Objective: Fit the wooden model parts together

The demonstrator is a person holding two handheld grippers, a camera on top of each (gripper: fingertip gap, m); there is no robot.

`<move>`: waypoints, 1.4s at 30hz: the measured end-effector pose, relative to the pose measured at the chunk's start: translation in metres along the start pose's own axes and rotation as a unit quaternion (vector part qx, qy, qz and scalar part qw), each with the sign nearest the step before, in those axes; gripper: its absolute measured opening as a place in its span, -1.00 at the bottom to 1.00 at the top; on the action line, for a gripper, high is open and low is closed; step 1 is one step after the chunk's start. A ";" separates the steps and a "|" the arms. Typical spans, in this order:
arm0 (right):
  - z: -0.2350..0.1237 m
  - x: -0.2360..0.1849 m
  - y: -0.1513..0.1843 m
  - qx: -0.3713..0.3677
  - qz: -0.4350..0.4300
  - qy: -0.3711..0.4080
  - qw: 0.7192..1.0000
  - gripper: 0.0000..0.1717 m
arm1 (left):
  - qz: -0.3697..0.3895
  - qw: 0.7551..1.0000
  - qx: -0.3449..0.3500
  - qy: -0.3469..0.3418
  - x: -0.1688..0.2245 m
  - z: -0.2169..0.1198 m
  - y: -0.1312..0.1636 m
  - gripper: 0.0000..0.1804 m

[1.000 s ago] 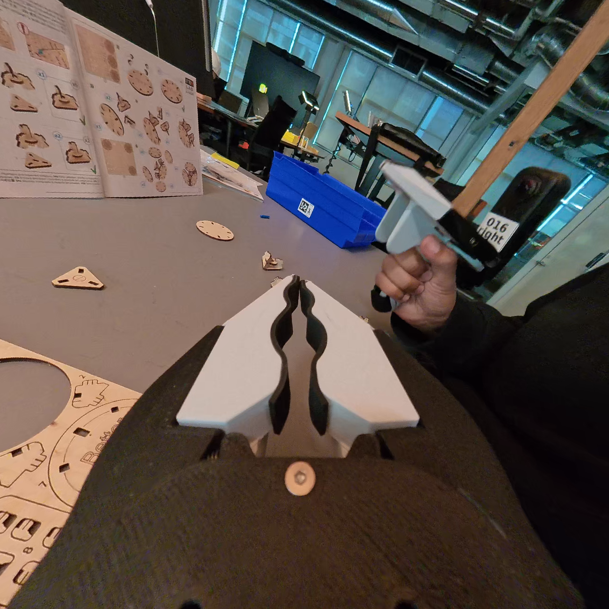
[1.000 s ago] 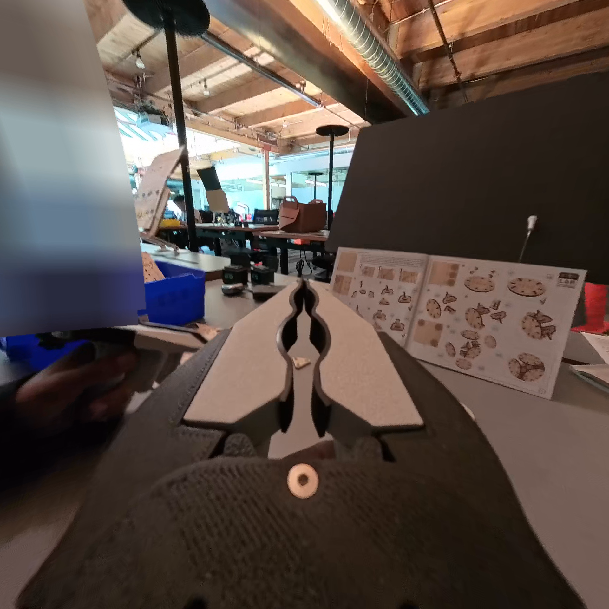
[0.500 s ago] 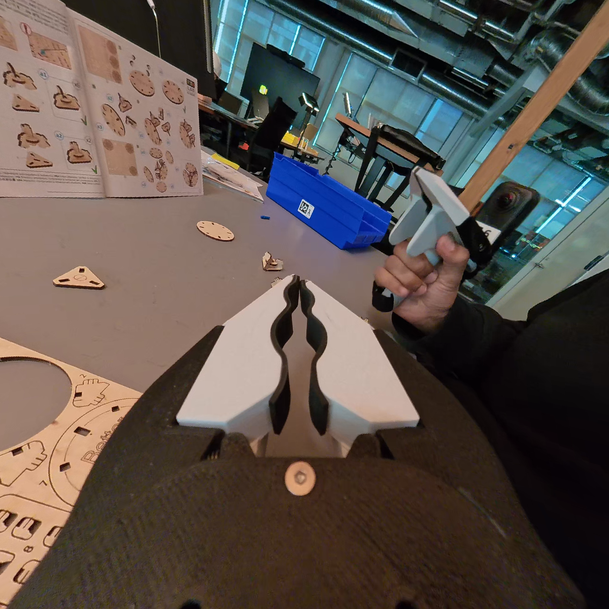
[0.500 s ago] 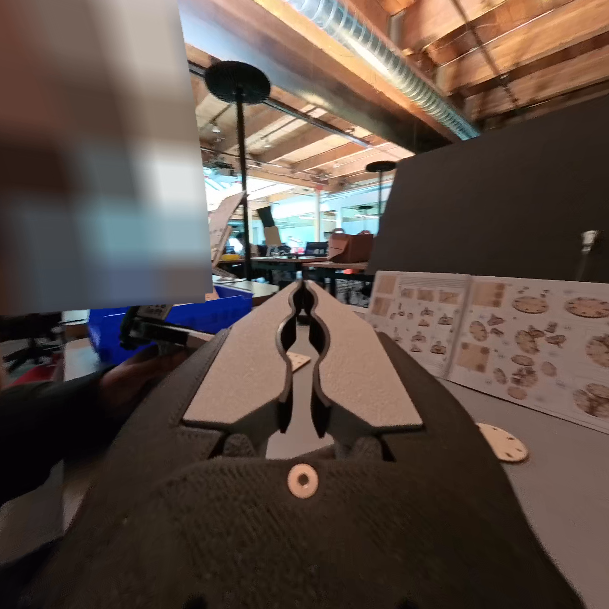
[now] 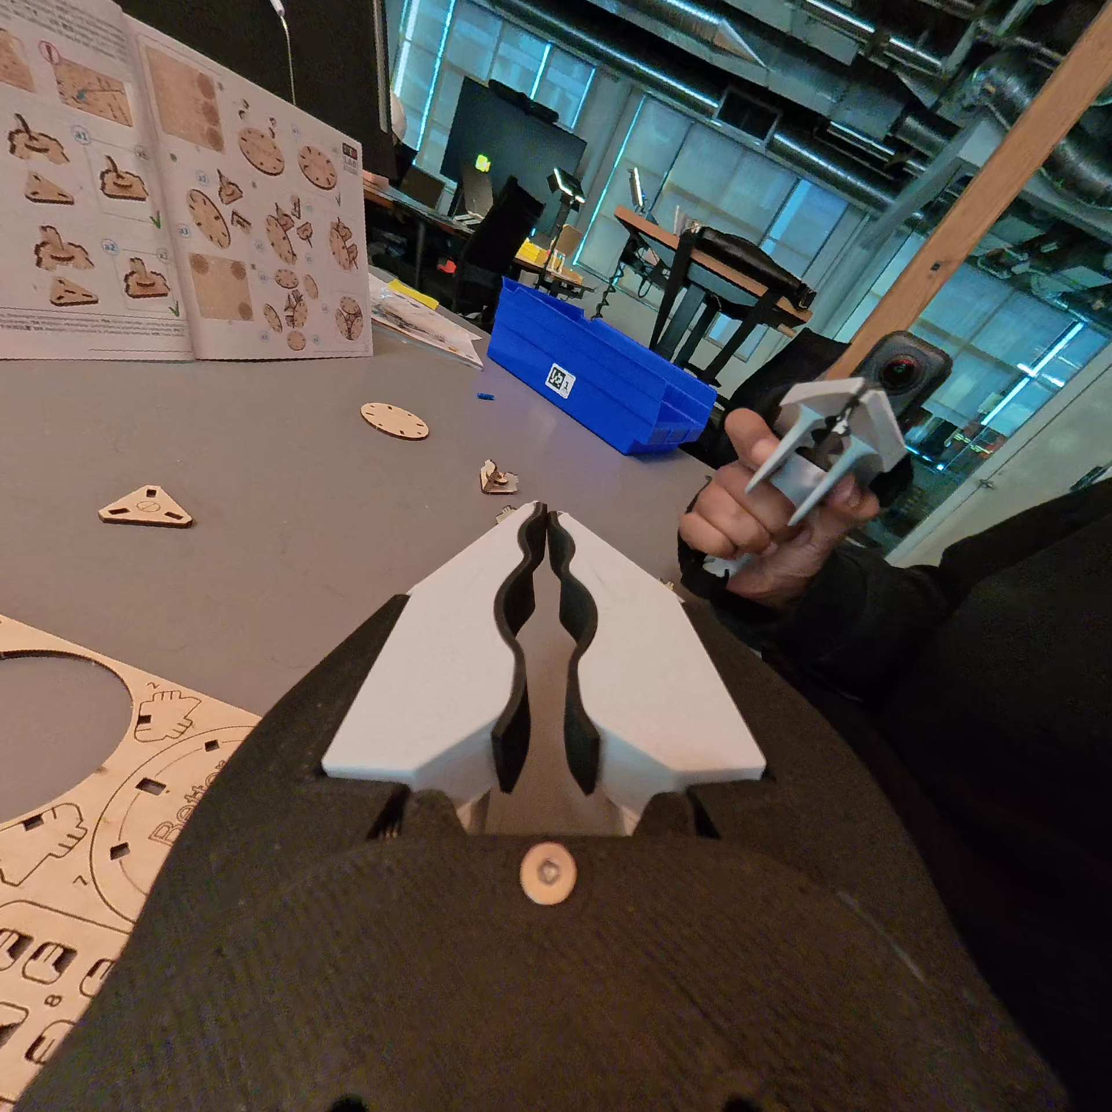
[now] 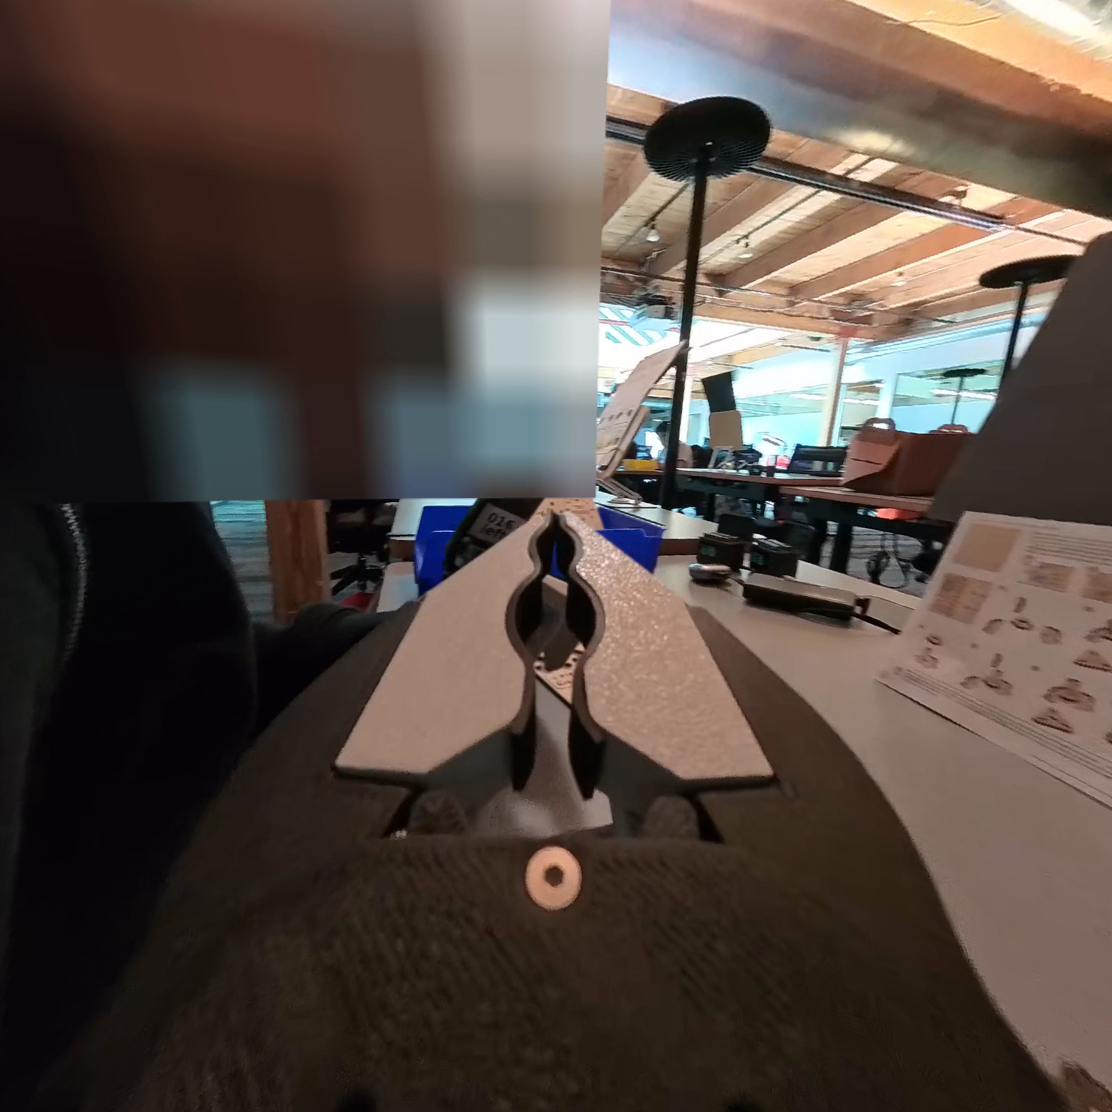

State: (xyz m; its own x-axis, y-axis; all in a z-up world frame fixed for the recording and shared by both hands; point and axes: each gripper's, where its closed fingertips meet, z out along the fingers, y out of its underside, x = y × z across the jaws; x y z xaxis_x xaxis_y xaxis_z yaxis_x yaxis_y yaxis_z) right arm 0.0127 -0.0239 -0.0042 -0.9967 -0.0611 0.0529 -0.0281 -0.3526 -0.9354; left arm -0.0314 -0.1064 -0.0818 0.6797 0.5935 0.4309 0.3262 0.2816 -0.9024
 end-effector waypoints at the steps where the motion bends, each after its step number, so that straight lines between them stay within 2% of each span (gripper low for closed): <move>1: 0.002 -0.005 -0.001 0.002 -0.009 -0.010 1.000 -1.00 | 0.000 1.000 0.000 0.000 0.000 0.000 0.000 -1.00; 3: 0.005 -0.014 0.001 -0.005 -0.033 -0.027 0.999 -1.00 | 0.000 1.000 -0.001 -0.001 0.000 0.000 0.000 -1.00; 6: 0.004 -0.022 0.037 -0.053 -0.029 -0.046 0.997 -1.00 | 0.000 1.000 -0.002 -0.002 -0.001 0.000 0.000 -1.00; 7: 0.004 -0.026 0.039 -0.058 -0.040 -0.050 0.996 -1.00 | 0.000 1.000 -0.002 -0.002 -0.001 0.000 0.000 -1.00; 11: 0.015 -0.035 -0.006 -0.032 -0.112 -0.049 0.992 -1.00 | 0.001 1.000 -0.003 -0.003 -0.001 0.000 0.001 -1.00; 14: 0.015 -0.026 -0.017 -0.040 -0.150 -0.023 0.988 -1.00 | 0.001 1.000 -0.002 -0.002 -0.001 0.000 0.000 -1.00; 18: -0.003 0.018 0.003 -0.089 -0.112 0.103 0.984 -1.00 | 0.001 1.000 -0.001 -0.001 0.000 0.000 0.000 -1.00; 21: -0.035 0.048 0.013 -0.125 -0.060 0.209 0.968 -1.00 | 0.001 1.000 -0.001 0.000 0.000 0.000 0.000 -1.00; 24: -0.076 0.062 0.054 -0.259 0.026 0.275 0.926 -1.00 | 0.001 1.000 -0.005 0.008 0.003 0.001 0.002 -1.00; 27: -0.104 0.043 0.082 -0.354 0.080 0.260 0.895 -0.96 | 0.011 1.000 -0.014 0.015 0.007 0.004 0.005 -0.99; 29: -0.119 0.037 0.088 -0.385 0.065 0.267 0.881 -0.85 | 0.014 0.999 -0.022 0.019 0.013 0.008 0.008 -0.98; 31: -0.131 0.037 0.089 -0.406 0.018 0.275 0.872 -1.00 | 0.001 0.999 -0.023 0.040 0.030 0.020 0.010 -0.95; 33: -0.135 0.037 0.086 -0.405 -0.024 0.278 0.871 -1.00 | -0.019 0.996 -0.050 0.073 0.054 0.040 0.025 -0.93; 36: -0.131 0.032 0.087 -0.393 -0.032 0.261 0.881 -1.00 | -0.030 0.988 -0.126 0.083 0.082 0.076 0.061 -0.90; 38: -0.136 0.033 0.093 -0.404 -0.011 0.271 0.874 -1.00 | -0.030 0.984 -0.162 0.071 0.090 0.095 0.078 -0.84; 42: -0.140 0.011 0.104 -0.435 0.070 0.211 0.873 -1.00 | 0.000 0.980 -0.199 0.011 0.081 0.109 0.090 -0.77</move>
State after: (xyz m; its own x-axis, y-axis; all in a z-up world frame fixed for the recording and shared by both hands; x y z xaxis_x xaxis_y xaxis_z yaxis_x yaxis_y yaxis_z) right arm -0.0114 0.0696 -0.1503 -0.9292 0.3669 -0.0450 0.2321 0.4845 -0.8434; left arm -0.0188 0.0490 -0.1283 0.6924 0.5755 0.4352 0.5538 -0.0373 -0.8318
